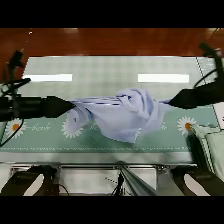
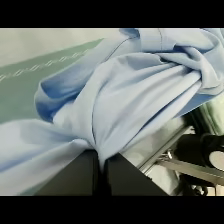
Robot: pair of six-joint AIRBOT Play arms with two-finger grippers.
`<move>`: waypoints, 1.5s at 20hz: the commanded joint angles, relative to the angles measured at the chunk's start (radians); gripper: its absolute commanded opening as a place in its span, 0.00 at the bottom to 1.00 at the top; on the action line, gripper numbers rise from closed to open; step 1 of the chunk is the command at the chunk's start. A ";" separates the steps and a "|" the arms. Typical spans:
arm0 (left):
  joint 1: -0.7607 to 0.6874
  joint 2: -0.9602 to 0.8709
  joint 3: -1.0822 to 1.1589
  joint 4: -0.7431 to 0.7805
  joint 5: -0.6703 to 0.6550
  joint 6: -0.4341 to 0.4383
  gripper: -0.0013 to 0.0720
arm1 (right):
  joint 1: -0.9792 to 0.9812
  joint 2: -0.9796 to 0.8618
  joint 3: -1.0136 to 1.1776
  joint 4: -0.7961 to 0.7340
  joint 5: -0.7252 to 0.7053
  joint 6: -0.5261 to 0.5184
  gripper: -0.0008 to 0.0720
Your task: Fold the shirts.
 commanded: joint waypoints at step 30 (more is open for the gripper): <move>-0.104 -0.478 -0.084 -0.003 0.061 0.216 0.05 | 0.331 -0.164 -0.475 0.112 -0.677 0.013 0.70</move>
